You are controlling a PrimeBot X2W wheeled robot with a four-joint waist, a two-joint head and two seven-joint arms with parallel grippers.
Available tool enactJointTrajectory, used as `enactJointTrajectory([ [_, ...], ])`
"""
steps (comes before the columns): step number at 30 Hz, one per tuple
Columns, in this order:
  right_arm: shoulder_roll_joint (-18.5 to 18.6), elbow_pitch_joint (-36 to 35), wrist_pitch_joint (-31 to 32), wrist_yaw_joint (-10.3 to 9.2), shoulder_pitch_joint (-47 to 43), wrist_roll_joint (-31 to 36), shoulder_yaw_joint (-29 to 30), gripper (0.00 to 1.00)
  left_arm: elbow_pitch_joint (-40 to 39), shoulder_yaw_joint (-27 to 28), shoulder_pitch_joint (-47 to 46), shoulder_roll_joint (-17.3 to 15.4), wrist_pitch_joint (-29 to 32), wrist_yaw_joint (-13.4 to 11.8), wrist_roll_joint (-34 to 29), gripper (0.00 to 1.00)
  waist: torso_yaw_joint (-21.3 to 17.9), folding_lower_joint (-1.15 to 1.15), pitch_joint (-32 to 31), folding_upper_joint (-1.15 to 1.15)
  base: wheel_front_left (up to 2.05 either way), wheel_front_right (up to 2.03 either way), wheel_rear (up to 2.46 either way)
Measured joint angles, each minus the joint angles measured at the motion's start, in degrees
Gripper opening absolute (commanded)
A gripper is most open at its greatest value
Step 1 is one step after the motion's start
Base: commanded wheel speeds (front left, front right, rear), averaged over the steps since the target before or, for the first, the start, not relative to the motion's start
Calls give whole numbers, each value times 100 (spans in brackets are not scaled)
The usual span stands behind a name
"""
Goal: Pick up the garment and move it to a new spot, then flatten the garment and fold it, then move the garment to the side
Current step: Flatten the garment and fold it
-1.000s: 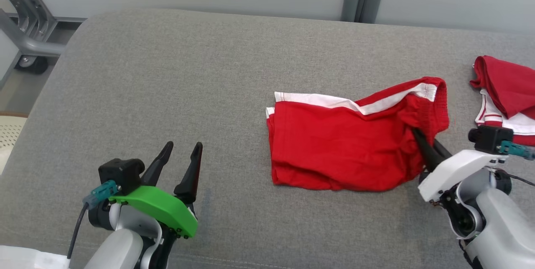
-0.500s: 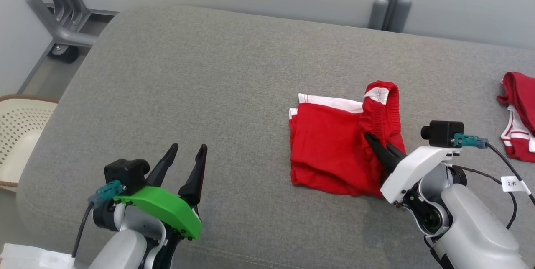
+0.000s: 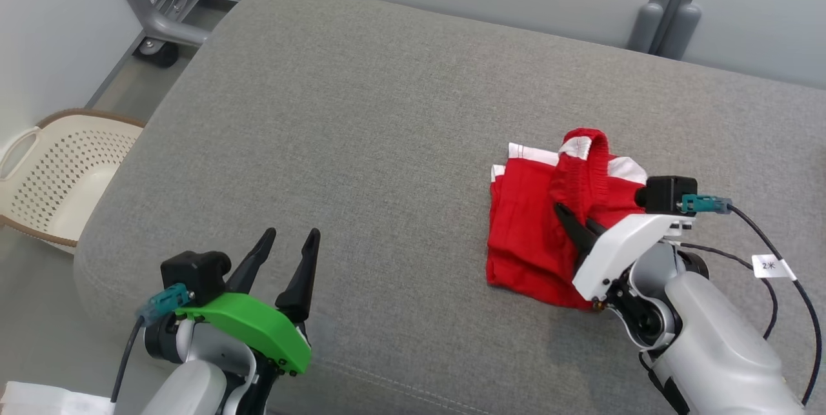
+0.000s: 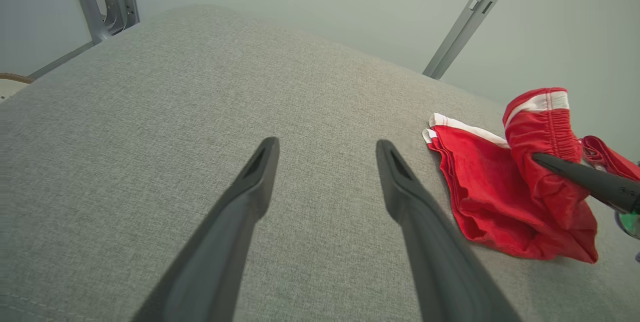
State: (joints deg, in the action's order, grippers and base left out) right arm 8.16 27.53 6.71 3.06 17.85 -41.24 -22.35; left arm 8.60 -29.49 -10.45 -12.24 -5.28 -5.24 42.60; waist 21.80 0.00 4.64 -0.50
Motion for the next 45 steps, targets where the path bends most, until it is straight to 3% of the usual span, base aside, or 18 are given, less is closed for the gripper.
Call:
enactJointTrajectory([
  [1,-35,34,12,-12,54,13,-14,48,0,11,5,-10,-1,-1,0,100,19,0,8,0,0,0,0],
  [2,-74,49,27,-13,86,29,-32,100,0,20,13,-21,-1,-2,0,100,29,0,15,0,0,0,0],
  [14,-225,84,30,66,278,71,-227,100,-26,166,117,-115,-33,-31,2,100,-100,0,24,0,0,0,0],
  [24,-223,-199,-386,194,307,57,-115,100,-165,190,120,-124,-92,-32,1,100,-375,0,-4,0,0,0,0],
  [34,301,-407,-827,188,227,164,211,100,-220,259,163,-137,-276,-42,-69,100,-594,0,-125,0,0,0,0],
  [45,501,-364,-922,77,-299,243,330,100,-359,160,225,-190,-415,-85,-446,100,-725,0,-207,0,0,0,0],
])
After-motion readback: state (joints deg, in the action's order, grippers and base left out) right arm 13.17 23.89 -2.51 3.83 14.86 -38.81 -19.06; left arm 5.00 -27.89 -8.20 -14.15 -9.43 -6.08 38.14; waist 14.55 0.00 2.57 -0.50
